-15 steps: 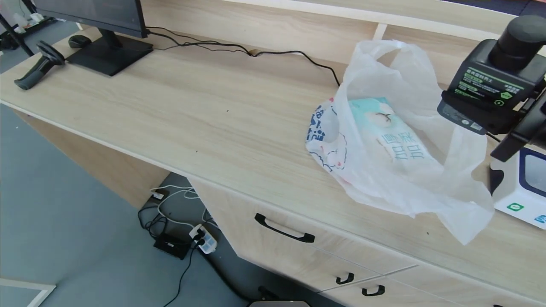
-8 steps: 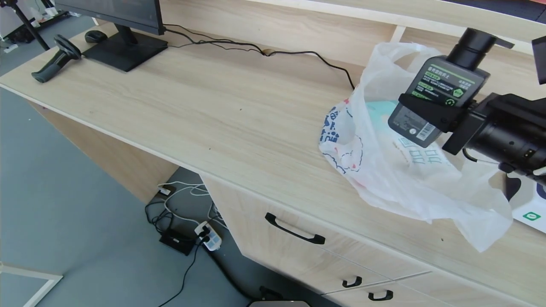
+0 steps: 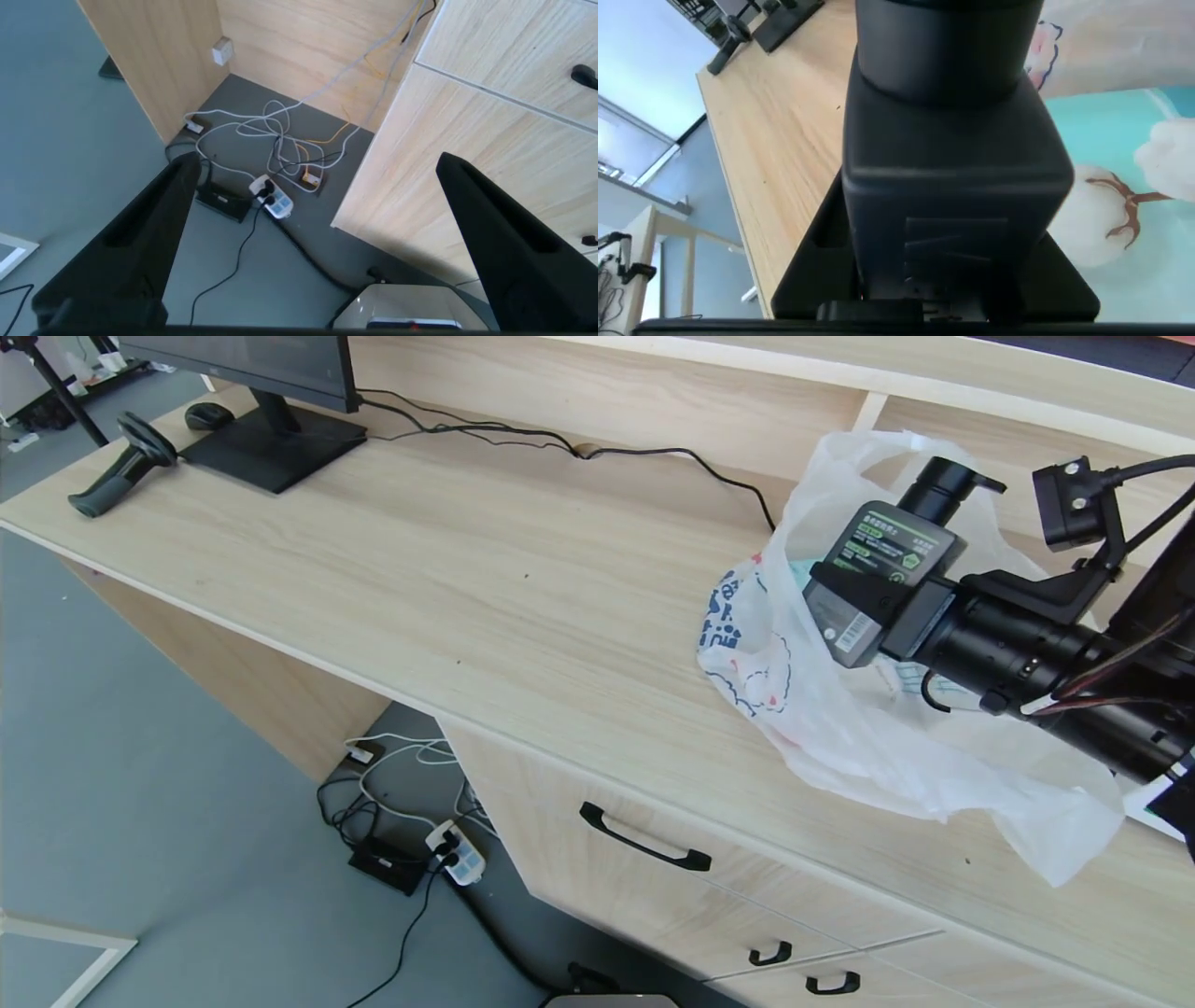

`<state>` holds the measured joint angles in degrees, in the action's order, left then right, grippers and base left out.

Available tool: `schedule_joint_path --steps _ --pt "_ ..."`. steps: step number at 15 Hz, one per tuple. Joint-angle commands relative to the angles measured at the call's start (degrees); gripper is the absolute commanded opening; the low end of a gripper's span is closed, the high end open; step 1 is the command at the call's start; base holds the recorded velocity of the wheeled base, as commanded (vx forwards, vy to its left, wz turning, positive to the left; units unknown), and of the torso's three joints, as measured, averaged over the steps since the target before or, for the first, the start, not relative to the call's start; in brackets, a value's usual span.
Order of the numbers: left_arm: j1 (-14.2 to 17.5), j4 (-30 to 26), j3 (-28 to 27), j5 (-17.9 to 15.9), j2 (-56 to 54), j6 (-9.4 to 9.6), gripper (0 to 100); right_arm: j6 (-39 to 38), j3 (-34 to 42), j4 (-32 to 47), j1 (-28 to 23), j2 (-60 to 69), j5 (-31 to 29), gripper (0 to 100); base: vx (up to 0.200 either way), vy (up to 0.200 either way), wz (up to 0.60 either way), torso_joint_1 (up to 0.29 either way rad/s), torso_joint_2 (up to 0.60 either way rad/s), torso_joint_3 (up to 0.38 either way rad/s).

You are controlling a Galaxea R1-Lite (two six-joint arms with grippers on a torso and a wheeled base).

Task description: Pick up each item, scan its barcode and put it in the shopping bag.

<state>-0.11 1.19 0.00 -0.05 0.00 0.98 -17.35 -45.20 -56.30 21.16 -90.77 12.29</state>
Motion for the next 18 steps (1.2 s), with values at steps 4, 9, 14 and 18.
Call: schedule_joint_path --steps 4,9,14,18 --pt "0.02 0.04 0.00 -0.04 0.09 -0.01 100 -0.06 -1.20 -0.04 -1.30 -2.13 -0.07 0 0.000 0.000 0.00 0.000 0.00 0.000" --pt "0.02 0.04 0.00 0.05 0.09 -0.01 100 -0.06 0.11 0.05 -5.96 -2.13 -0.07 0 0.000 0.000 0.00 0.000 0.00 0.000" --pt "0.02 0.04 0.00 -0.04 0.09 -0.01 100 0.12 -0.24 -0.13 -5.96 -1.60 -0.07 100 0.000 0.000 0.00 0.000 0.00 0.000" --pt "0.02 0.04 0.00 0.05 0.09 -0.01 100 0.12 -0.32 -1.62 -6.05 -1.07 -0.16 100 0.000 0.000 0.00 0.000 0.00 0.000"
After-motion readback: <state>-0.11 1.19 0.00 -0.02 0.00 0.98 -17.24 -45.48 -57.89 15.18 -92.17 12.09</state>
